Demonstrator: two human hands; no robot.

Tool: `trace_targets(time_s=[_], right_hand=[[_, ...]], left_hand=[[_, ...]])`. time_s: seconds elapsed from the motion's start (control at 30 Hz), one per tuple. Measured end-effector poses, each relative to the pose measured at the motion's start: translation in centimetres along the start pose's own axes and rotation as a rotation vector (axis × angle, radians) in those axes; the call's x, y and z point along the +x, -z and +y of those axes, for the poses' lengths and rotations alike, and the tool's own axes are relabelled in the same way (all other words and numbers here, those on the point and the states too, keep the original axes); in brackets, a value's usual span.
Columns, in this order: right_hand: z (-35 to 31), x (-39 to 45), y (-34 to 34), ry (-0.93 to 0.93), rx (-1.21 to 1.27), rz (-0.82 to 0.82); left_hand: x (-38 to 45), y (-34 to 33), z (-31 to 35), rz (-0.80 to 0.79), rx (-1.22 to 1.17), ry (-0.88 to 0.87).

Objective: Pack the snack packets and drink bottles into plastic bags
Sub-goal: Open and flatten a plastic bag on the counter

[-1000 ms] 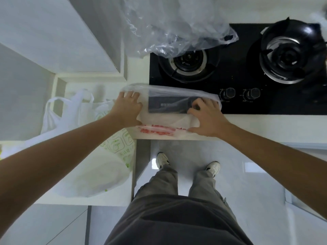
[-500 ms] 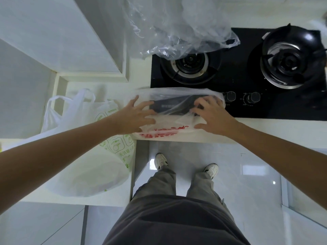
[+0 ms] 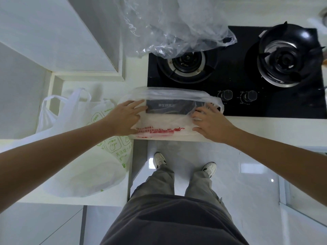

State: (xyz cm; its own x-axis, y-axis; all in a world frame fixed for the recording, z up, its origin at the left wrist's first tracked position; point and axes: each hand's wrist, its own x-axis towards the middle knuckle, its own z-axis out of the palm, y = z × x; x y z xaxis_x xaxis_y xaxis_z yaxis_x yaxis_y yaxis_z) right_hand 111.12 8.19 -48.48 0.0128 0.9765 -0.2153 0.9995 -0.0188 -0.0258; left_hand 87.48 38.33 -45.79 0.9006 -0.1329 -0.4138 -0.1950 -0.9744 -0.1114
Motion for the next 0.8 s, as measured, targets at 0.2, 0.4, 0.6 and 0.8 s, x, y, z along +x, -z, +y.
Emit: trace_targets(time_s=[0.2, 0.4, 0.6, 0.8], right_hand=[[0.2, -0.1, 0.0, -0.041, 0.015, 0.079], [-0.4, 0.6, 0.5, -0.102, 0.034, 0.243], [-3.2, 1.4, -1.4, 0.001, 0.186, 0.116], [-3.6, 1.7, 0.0, -0.029, 0.147, -0.058]], left_hand=[[-0.8, 1.1, -0.7, 0.015, 0.042, -0.002], [-1.2, 1.4, 0.7, 0.448, 0.117, -0.109], [0.5, 2.0, 3.6, 0.267, 0.062, 0.081], [1.0, 1.5, 5.1, 0.194, 0.022, 0.142]])
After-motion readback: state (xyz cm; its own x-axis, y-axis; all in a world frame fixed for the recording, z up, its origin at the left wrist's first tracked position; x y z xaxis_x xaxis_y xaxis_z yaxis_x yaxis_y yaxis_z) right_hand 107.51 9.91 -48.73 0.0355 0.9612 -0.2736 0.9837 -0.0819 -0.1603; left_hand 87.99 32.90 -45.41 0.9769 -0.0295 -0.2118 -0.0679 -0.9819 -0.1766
